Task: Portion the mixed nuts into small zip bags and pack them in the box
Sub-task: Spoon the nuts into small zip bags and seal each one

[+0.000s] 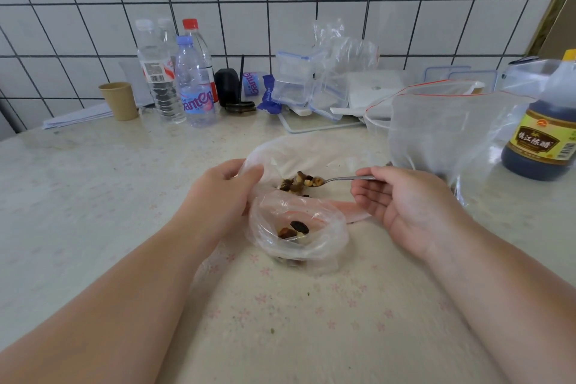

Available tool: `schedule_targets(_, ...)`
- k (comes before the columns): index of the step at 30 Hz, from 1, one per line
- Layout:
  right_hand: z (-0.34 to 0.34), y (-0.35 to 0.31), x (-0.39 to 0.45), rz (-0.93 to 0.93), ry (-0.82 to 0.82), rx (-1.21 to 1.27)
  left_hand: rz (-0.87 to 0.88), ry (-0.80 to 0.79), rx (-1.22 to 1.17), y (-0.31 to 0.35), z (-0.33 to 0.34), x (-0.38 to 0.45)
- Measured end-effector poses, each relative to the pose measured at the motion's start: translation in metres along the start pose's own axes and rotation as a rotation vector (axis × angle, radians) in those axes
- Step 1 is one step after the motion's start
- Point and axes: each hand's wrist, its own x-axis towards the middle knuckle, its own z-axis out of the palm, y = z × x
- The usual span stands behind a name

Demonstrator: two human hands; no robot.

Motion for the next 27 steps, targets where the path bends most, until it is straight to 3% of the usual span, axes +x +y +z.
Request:
schedule_targets(7,-0.008,-0.020,-0.005,-0.006,-0.131,-0.009,-0.130,0.006,0.052,0.008,-0.004,-0.004)
schedule_targets(12,-0.013,-0.030,-0.015,0.002,-0.308,-0.158,-0.108,-0.040,0.096,0.005,-0.005,-0.003)
schedule_targets(18,-0.013,-0.030,-0.026,-0.209,-0.517,-0.348,-0.063,0.003,0.092,0.003,-0.003,-0.003)
schedule_targets(23,-0.016,-0.033,-0.021,-0.365,-0.348,-0.193,-0.010,0.014,0.137,0.005,0.000,-0.005)
schedule_targets(27,-0.012,-0.018,-0.018,-0.488,-0.275,-0.403,-0.027,0.020,0.104,0.008,0.002,-0.006)
